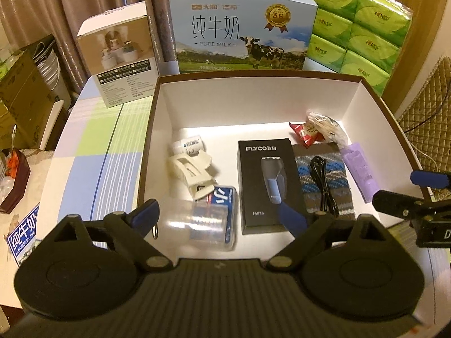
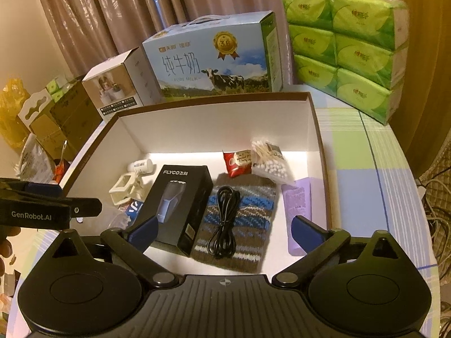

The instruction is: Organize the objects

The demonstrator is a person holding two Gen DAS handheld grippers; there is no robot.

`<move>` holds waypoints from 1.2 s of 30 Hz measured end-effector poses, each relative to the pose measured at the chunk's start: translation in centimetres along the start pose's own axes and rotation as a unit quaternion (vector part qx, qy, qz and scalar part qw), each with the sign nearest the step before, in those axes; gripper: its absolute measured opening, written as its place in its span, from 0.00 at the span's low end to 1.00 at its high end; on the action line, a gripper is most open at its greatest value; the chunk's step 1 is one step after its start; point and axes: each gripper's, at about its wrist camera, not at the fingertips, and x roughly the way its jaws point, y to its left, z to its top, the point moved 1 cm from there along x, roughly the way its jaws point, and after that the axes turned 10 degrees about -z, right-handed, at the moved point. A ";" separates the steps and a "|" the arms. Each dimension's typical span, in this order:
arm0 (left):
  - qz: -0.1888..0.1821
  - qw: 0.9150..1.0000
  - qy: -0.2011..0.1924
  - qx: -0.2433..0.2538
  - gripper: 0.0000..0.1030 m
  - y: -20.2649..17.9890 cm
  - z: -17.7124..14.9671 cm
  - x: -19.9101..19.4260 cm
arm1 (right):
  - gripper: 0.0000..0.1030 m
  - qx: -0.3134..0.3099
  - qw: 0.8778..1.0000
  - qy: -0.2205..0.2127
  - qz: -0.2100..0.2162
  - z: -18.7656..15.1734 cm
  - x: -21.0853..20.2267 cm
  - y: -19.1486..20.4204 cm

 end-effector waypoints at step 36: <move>0.023 0.998 -0.057 -0.020 0.97 -6.2 -10.8 -11.3 | 0.98 -0.023 0.999 -0.009 0.037 -7.0 -11.0 -0.7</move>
